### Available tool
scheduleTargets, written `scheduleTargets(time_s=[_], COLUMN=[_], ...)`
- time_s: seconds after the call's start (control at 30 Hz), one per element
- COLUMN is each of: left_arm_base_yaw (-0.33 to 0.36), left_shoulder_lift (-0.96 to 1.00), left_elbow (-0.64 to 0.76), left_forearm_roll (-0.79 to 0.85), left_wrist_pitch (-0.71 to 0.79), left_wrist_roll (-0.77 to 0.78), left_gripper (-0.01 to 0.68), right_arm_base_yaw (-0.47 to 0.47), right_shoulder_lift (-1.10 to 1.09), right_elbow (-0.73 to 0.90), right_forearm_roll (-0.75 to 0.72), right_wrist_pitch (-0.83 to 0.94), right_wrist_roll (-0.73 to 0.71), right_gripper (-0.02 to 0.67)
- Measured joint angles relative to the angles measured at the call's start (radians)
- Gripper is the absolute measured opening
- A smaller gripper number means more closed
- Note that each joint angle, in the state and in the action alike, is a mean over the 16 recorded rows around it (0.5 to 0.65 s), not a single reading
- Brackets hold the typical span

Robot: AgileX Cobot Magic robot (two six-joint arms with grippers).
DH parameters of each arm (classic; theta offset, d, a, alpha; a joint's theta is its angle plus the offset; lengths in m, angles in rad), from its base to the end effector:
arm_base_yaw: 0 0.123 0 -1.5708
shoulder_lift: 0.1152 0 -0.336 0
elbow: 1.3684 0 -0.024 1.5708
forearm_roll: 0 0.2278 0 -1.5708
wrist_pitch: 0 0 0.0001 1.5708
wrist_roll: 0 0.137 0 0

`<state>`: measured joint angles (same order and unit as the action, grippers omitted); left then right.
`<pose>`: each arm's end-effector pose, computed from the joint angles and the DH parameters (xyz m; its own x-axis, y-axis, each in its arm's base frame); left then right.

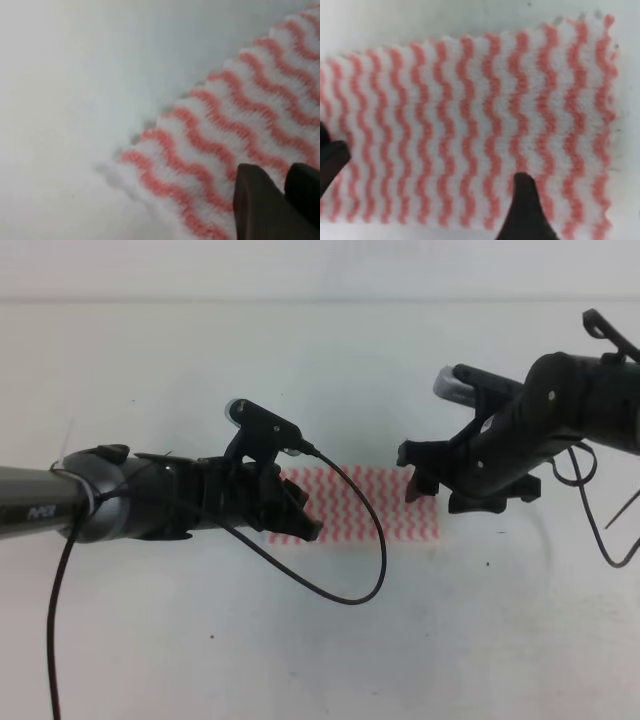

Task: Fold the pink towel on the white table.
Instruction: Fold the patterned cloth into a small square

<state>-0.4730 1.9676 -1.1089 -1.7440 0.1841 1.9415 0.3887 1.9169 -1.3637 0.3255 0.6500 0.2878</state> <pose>0.3841 -0.2244 0.1835 -0.4790 0.4588 -0.7484 0.6720 0.7402 0.0236 0.3841 0.1860 0.2237 -0.9372 0.1706 -0.3043 0.0416 0.9207 0.3880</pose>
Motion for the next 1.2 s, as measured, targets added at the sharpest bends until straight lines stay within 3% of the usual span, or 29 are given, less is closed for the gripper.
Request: scheduleTargets(time_s=[1.2], left_arm_base_yaw=[0.000], left_shoulder_lift=[0.002], left_elbow=[-0.001], left_forearm_roll=[-0.005], left_wrist_pitch=[0.005], left_wrist_roll=[-0.003], left_gripper=[0.107], right_arm_base_yaw=[0.000], right_shoulder_lift=[0.088], right_elbow=[-0.036], right_forearm_roll=[-0.003], right_wrist_pitch=[-0.063], right_wrist_roll=[-0.003], right_gripper=[0.425])
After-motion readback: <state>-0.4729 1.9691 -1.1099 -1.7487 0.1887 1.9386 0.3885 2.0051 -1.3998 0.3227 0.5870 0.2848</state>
